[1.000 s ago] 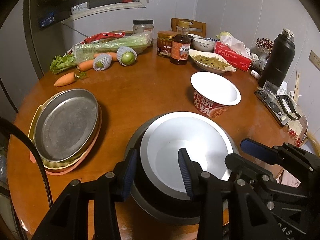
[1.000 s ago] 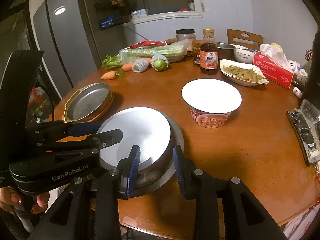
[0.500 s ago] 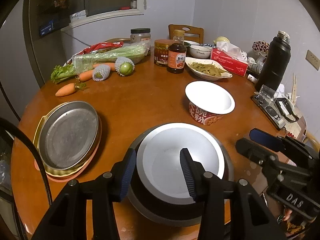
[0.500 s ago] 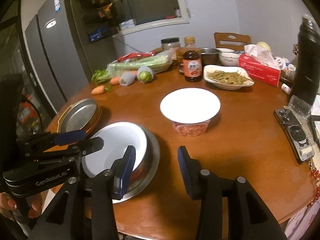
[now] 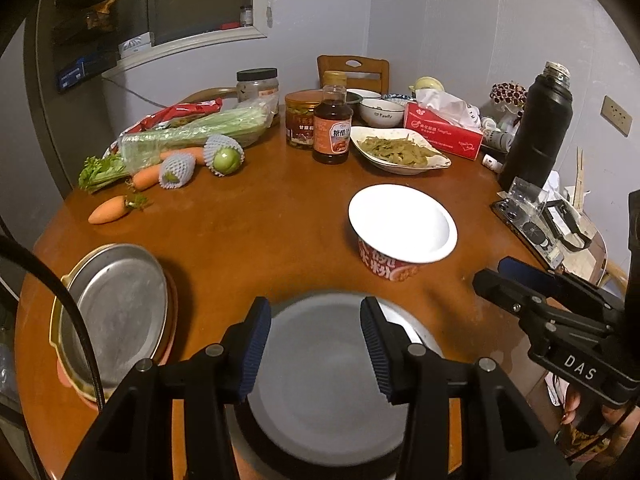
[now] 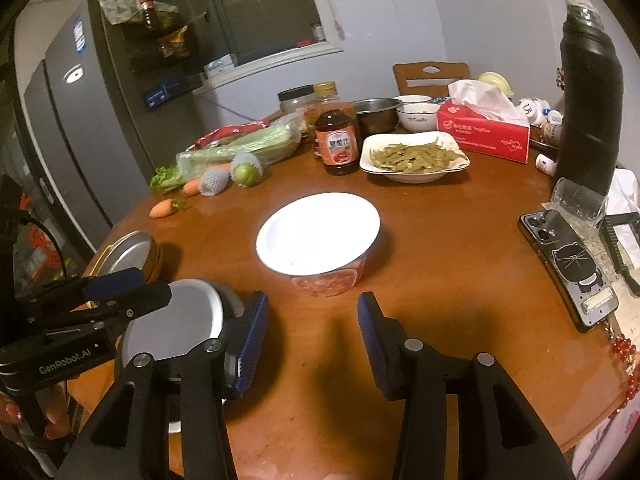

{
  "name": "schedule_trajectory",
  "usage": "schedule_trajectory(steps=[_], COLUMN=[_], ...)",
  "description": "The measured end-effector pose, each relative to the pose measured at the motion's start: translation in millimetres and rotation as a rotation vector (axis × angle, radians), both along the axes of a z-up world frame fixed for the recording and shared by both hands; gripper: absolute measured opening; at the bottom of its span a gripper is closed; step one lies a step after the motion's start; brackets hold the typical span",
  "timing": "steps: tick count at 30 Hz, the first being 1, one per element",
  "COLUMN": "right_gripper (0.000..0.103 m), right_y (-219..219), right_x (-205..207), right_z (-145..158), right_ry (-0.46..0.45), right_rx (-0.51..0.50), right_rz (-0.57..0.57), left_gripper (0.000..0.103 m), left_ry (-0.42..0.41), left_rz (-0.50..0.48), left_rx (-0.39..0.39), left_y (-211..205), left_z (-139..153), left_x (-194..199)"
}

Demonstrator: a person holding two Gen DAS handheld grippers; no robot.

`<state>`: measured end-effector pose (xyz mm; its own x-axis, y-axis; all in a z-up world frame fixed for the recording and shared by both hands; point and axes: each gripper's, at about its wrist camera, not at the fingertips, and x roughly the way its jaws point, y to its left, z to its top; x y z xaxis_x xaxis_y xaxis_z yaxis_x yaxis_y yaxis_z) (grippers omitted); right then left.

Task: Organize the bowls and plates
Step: 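Open the left tool and move it toward the red noodle bowl, then grasp the red noodle bowl rim with the left tool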

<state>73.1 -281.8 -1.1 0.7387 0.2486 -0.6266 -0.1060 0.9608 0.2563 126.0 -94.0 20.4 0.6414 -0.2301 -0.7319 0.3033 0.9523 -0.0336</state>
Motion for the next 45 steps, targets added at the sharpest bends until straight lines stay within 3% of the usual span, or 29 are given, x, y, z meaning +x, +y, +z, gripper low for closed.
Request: schedule_trajectory(steps=[13,27,40,45], right_gripper=[0.048,0.048,0.048,0.042], right_y=[-16.3,-21.5,-19.3,-16.5], right_x=[35.0,78.2,92.5,91.9], right_z=[7.8,-7.8,-25.1,-28.1], right_ry=[-0.003,0.077,0.127,0.122], right_rx=[-0.005,0.004,0.01,-0.008], right_rz=[-0.051,-0.027,0.001,0.008], left_gripper=[0.047,0.047,0.047,0.047], left_ry=[0.028,0.113,0.18,0.203], left_rz=[-0.043,-0.065,-0.072,-0.08], left_rx=[0.006,-0.007,0.001,-0.012], left_y=[-23.2,-51.2,-65.6,-66.8], left_z=[4.9,-9.2,-30.6,-36.5], left_x=[48.4,95.2,112.7,114.1])
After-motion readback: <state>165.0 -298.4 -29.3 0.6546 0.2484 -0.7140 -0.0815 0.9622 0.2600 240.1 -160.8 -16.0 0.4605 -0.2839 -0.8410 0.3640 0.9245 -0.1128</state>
